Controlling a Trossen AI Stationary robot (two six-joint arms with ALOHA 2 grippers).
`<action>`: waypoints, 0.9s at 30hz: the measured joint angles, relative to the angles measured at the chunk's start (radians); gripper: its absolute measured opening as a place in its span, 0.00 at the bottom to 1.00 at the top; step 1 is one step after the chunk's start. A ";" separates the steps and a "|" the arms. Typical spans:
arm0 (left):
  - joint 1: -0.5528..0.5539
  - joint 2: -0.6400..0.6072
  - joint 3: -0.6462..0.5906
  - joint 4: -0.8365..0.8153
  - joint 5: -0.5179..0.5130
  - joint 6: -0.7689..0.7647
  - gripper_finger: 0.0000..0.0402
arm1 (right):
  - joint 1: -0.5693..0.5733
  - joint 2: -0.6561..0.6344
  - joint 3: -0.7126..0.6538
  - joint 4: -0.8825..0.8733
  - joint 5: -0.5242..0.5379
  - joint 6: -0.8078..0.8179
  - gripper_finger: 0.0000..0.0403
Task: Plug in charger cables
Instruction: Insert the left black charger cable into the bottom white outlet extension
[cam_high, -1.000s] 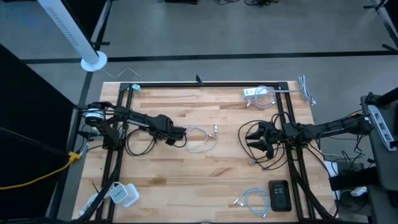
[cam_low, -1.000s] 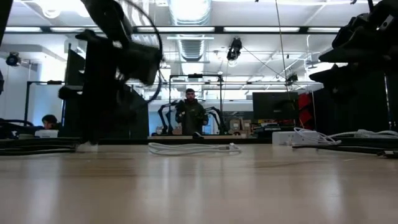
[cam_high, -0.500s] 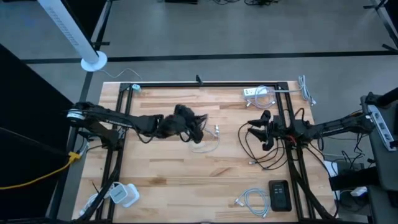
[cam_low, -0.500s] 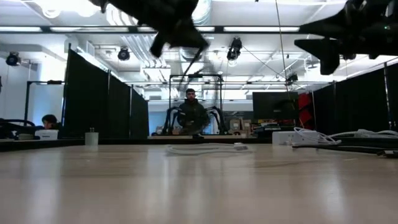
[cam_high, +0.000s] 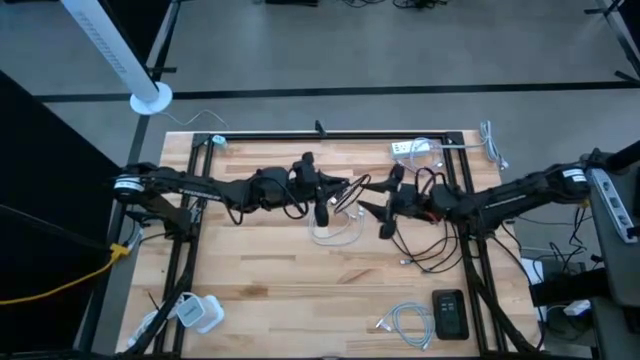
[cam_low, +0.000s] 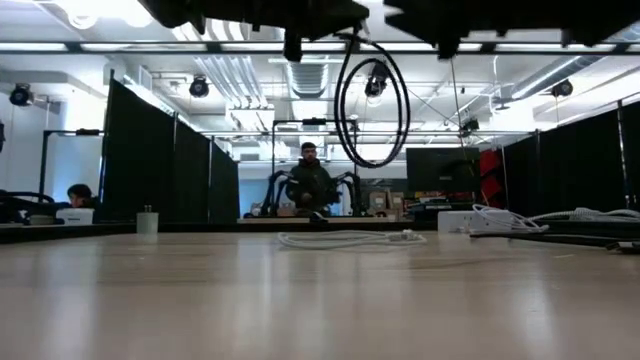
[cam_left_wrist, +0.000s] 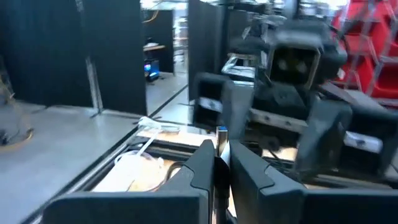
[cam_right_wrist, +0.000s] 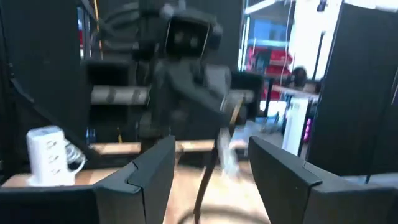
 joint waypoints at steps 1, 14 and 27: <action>-0.001 -0.003 0.000 0.002 0.012 0.018 0.03 | 0.000 0.010 0.027 -0.008 0.000 -0.011 0.48; 0.005 -0.023 0.000 0.027 0.154 0.103 0.03 | -0.088 0.108 0.165 -0.162 -0.172 0.031 0.48; 0.002 -0.023 -0.002 0.000 0.179 0.085 0.03 | -0.107 0.141 0.196 -0.183 -0.221 0.041 0.42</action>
